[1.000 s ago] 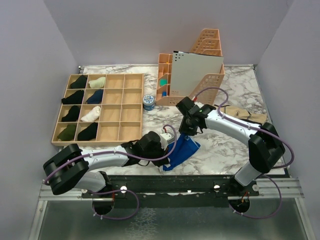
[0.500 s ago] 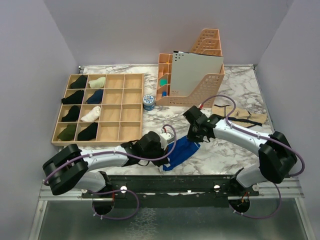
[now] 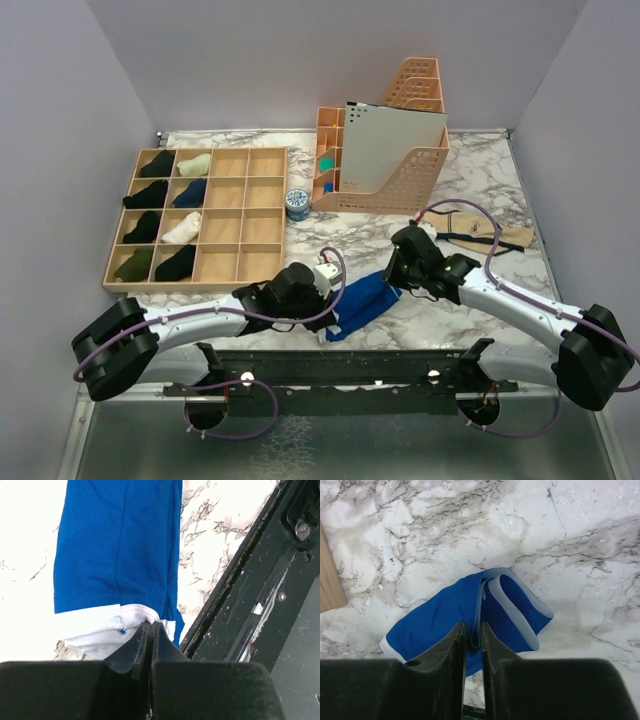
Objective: Roll the underwear
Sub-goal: Fold the underwear at the center of the board.
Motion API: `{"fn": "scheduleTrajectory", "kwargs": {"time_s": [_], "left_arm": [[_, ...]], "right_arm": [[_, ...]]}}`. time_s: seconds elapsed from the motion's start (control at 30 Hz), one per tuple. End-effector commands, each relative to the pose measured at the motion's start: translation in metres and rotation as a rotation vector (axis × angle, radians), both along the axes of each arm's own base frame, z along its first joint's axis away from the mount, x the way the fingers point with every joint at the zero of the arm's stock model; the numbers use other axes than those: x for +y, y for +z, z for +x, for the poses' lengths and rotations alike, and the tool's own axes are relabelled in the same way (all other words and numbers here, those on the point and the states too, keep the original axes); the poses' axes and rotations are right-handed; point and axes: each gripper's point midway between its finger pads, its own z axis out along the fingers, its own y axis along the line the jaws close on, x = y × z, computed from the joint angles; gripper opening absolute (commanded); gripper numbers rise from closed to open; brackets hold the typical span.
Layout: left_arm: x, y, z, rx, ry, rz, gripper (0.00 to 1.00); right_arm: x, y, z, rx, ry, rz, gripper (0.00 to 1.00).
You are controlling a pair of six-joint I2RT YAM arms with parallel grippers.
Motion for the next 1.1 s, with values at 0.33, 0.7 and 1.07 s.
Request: {"fn": "scheduleTrajectory", "kwargs": {"time_s": [0.33,0.7,1.07], "left_arm": [[0.016,-0.007,-0.015,0.042,0.017,-0.003,0.00],[0.013,-0.032,-0.027,0.150,0.005,0.042,0.00],[0.010,-0.026,-0.018,0.142,0.086,-0.001,0.00]], "right_arm": [[-0.017,-0.029,-0.006,-0.064,0.067,0.053,0.20],[-0.036,-0.055,-0.016,-0.007,0.022,-0.016,0.19],[-0.054,-0.084,-0.038,0.092,-0.045,-0.059,0.18]]}}
